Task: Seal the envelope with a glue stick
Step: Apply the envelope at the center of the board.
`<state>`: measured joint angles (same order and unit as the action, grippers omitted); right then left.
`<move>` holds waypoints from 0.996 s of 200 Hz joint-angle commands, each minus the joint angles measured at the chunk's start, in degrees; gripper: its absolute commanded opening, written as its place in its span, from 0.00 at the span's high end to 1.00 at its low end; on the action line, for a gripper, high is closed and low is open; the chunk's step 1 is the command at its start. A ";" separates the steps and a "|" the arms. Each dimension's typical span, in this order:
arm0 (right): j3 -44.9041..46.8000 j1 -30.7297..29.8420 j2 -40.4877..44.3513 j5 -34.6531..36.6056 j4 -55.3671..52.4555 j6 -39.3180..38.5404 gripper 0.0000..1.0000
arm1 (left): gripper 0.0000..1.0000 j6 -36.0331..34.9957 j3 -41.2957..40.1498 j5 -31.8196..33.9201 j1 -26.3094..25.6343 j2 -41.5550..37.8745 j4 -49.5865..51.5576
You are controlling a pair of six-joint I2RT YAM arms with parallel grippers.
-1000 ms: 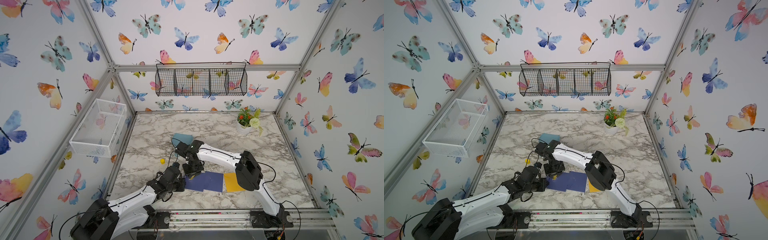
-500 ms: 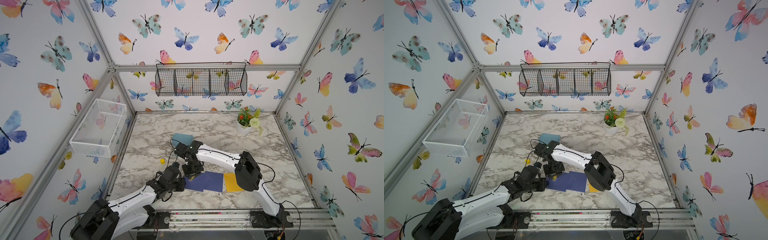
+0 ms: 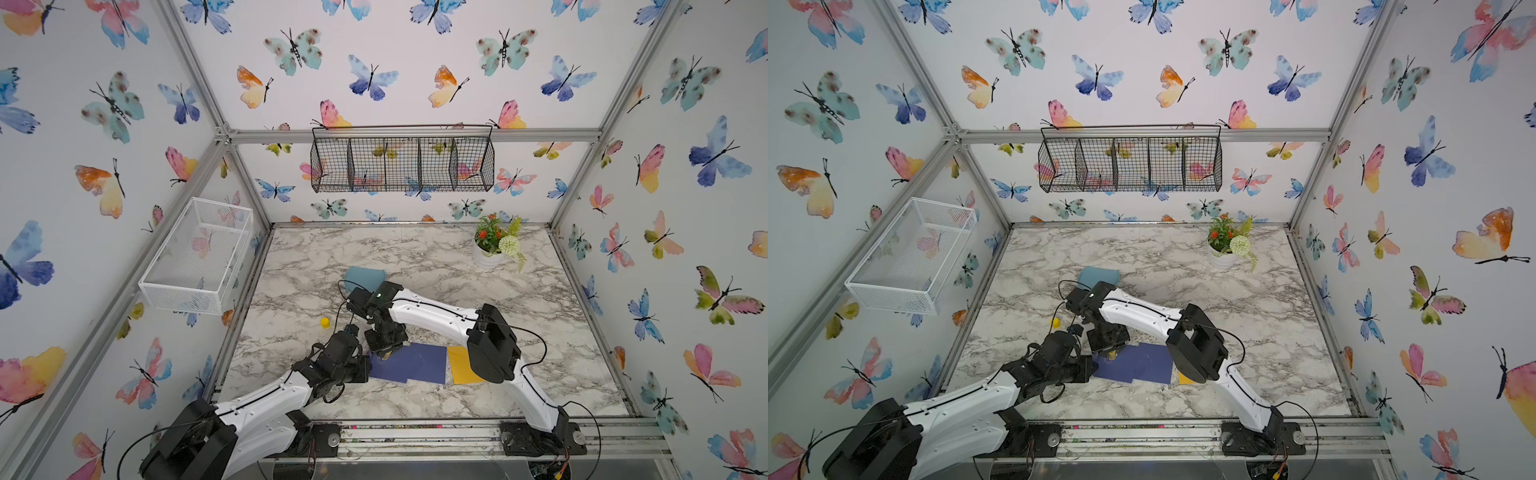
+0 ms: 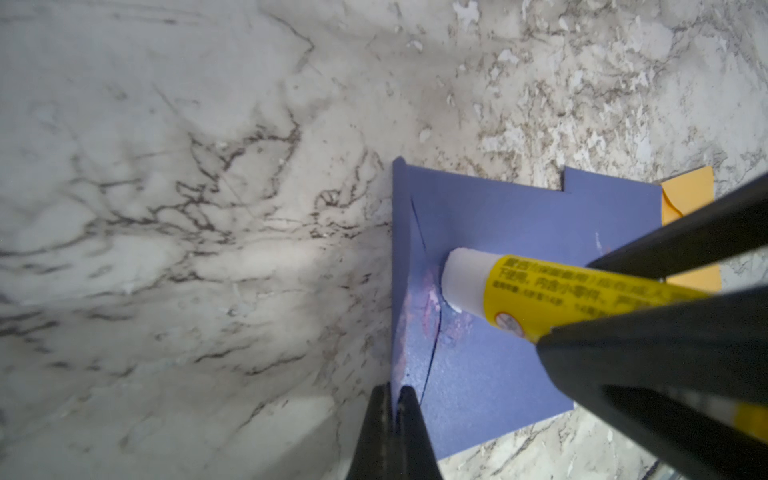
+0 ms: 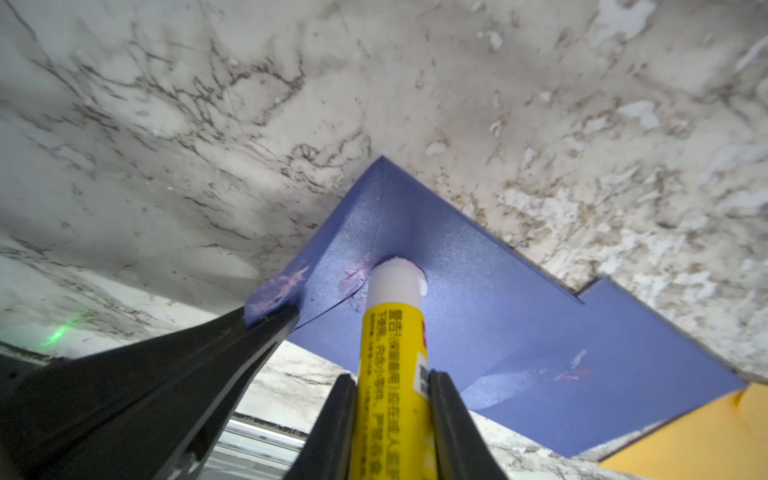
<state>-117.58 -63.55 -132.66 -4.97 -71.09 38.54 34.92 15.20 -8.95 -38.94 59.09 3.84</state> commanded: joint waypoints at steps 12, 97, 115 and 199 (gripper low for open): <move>4.16 -0.61 -0.60 -7.03 3.24 -0.07 0.98 | 1.00 -0.81 -0.53 -0.98 0.40 -0.60 0.38; 2.28 -0.76 -1.81 5.45 -2.89 2.05 0.98 | 1.00 -0.81 -0.70 -1.15 0.52 -1.17 0.47; 2.90 -0.83 -1.49 2.83 -1.21 1.73 0.98 | 1.00 -0.77 -0.70 -1.16 0.53 -1.08 0.43; 4.55 -1.49 -0.93 -2.09 2.27 0.83 0.98 | 1.00 -0.73 -0.88 -1.14 0.60 -1.52 0.49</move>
<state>-116.11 -65.01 -131.94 -3.31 -70.19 39.46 34.83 15.09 -9.41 -38.68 58.33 3.97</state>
